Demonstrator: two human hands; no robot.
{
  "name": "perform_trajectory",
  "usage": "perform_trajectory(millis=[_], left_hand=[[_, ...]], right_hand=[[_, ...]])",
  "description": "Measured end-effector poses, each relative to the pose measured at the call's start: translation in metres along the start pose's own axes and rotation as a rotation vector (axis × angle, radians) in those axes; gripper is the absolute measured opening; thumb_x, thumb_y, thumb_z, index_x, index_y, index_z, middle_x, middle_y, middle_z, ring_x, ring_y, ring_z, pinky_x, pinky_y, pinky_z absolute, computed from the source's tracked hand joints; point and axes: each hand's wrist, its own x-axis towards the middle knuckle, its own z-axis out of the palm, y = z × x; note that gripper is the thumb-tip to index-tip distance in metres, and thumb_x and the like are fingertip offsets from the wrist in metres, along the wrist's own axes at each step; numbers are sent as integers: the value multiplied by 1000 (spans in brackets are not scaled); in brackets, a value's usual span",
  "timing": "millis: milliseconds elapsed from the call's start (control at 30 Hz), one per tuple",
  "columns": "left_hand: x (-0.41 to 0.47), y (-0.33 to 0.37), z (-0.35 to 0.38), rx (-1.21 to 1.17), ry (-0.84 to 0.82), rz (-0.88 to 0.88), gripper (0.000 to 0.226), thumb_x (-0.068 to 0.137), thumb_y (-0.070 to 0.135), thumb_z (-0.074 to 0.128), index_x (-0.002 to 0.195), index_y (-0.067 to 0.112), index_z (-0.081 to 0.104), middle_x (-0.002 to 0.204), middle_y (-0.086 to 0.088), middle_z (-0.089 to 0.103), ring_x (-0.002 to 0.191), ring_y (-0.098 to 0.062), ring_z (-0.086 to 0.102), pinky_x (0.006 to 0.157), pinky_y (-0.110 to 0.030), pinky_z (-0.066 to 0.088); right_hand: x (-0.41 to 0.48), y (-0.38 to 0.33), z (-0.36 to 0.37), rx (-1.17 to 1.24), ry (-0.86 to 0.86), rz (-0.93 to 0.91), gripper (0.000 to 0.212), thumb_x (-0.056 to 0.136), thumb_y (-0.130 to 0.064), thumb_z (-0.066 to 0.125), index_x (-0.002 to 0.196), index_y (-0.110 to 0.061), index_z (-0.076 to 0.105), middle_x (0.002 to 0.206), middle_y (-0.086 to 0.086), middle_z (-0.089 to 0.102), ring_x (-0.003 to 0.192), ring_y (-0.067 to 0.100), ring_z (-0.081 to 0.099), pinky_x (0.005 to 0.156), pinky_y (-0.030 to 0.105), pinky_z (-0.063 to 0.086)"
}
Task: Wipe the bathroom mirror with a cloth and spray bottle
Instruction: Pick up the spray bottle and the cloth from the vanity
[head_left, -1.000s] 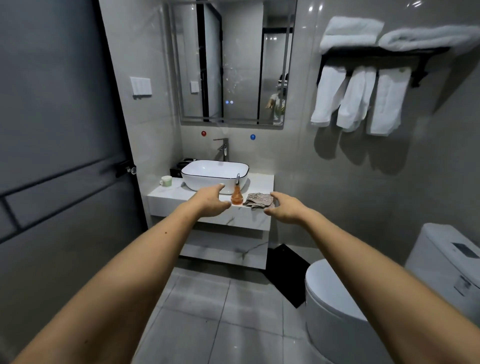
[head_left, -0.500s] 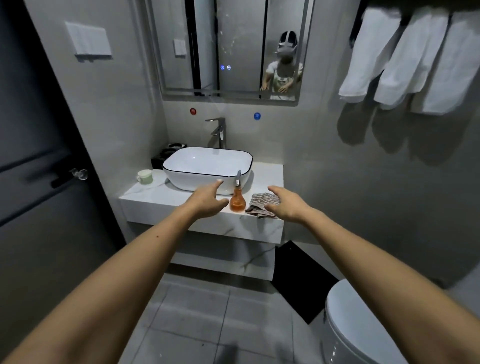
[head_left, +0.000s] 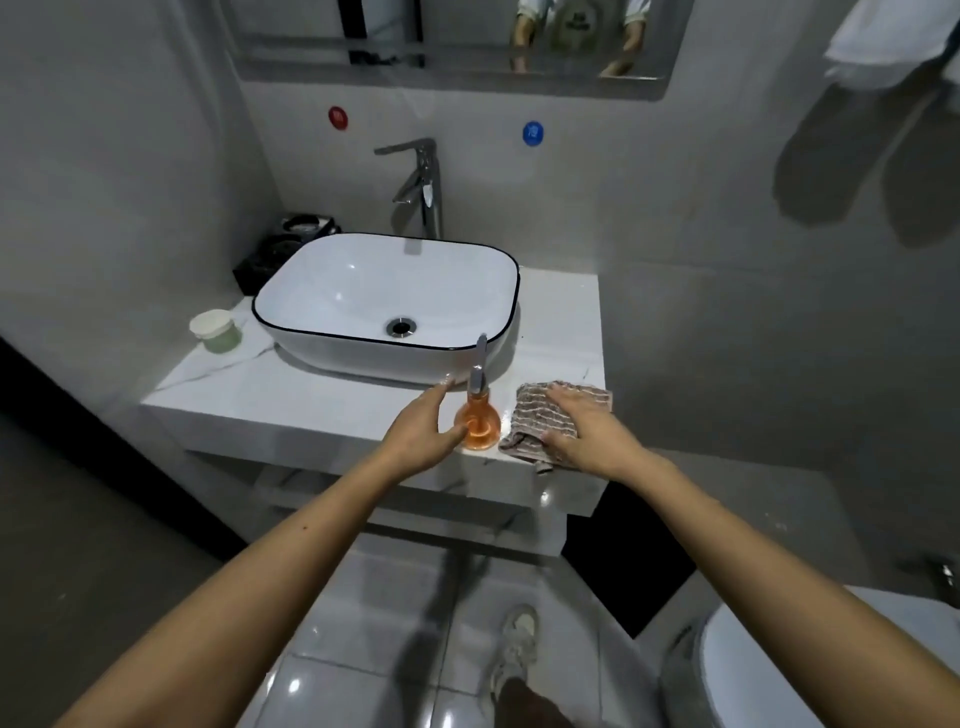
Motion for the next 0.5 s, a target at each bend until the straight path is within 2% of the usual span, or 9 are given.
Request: perform_trajectory(millis=[100,233,333,400,467,500], left_hand=[[47,-12,18,-86,-26,-37,64,86,30,58,142,17,29,149,-9,38,134,-27,38,104,-35,33],[94,-21,38,-224,-36,-146,61,81,41,61,134,21,39,136,-8,52,122,-26,50,92,-29,38],[122,-30,50,-220,-74,-178,57,76,43,67,123,19,46,106,-2,62,96,-18,59,80,-27,43],[133,-31,55,-203,-119,-152,38,77,36,68,107,24,47,80,4,56,72,-8,54,67,-19,41],[144,-27,58,-228,-117,-99,25,78,35,67,95,33,48,65,4,49,53,-4,50,54,-15,39],[149,-23,58,-144,-72,-33,15,82,29,63,90,31,50,60,2,48,46,-3,51,50,-16,40]], right_hand=[[47,31,10,31,-51,28,62,91,-28,53,144,-18,24,153,3,20,137,22,27,115,37,18],[96,69,20,85,-116,58,60,91,-25,53,143,-14,28,152,6,26,139,19,23,113,29,18],[124,87,28,85,-164,108,57,92,-25,53,142,-11,31,150,6,30,137,21,27,112,29,21],[139,98,35,99,-160,131,54,91,-25,54,140,-12,33,147,7,34,135,23,29,110,31,23],[151,106,40,85,-202,150,58,93,-26,50,144,-13,25,152,6,23,139,21,21,111,30,16],[156,110,43,90,-217,173,59,94,-27,48,145,-13,21,154,5,18,140,20,16,112,29,13]])
